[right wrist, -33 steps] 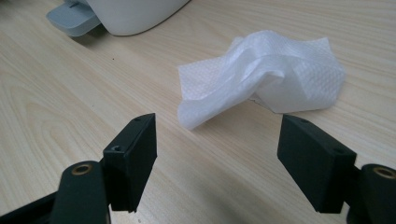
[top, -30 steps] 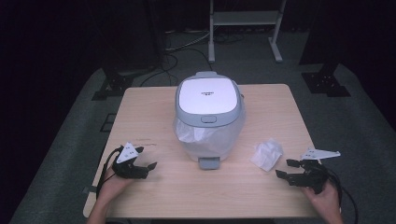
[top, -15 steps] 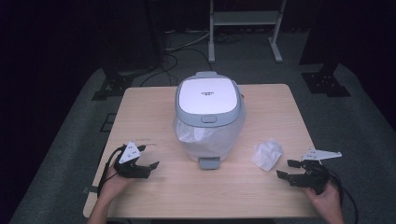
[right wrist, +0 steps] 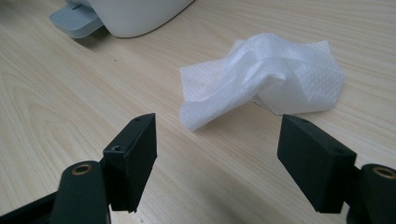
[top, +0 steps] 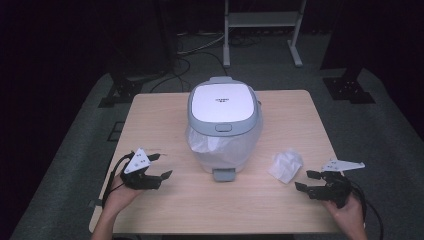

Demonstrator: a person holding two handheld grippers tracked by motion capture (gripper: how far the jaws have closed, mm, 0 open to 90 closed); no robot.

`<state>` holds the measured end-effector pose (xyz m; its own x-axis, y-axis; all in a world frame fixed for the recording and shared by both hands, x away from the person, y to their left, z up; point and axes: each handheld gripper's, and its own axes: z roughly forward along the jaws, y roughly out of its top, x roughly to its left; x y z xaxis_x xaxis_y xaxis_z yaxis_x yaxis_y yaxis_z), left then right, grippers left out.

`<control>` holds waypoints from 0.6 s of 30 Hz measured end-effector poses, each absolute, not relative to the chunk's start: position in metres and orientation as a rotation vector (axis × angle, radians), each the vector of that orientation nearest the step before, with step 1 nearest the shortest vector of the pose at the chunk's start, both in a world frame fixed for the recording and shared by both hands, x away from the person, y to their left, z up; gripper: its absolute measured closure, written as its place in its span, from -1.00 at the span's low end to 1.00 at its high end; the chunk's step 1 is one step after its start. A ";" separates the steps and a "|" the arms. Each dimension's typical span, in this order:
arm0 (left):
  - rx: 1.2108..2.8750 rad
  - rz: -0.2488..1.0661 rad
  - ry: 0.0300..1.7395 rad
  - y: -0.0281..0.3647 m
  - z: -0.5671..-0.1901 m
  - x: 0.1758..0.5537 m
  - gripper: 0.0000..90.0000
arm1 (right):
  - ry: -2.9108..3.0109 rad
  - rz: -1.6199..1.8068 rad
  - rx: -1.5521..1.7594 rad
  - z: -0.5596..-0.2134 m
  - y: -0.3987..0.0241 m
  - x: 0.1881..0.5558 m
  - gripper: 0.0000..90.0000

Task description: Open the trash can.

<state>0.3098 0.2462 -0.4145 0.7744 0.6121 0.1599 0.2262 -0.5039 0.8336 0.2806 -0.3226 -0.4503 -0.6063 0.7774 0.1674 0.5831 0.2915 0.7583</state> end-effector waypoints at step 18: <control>2.091 0.536 0.588 0.250 -0.354 0.306 0.00 | 2.333 1.202 1.254 -0.450 -0.320 0.280 -0.39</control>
<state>0.3063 0.2497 -0.3536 0.7955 0.5856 0.1558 0.2088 -0.5063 0.8367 0.2803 -0.3202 -0.4497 -0.6064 0.7776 0.1665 0.5868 0.2963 0.7536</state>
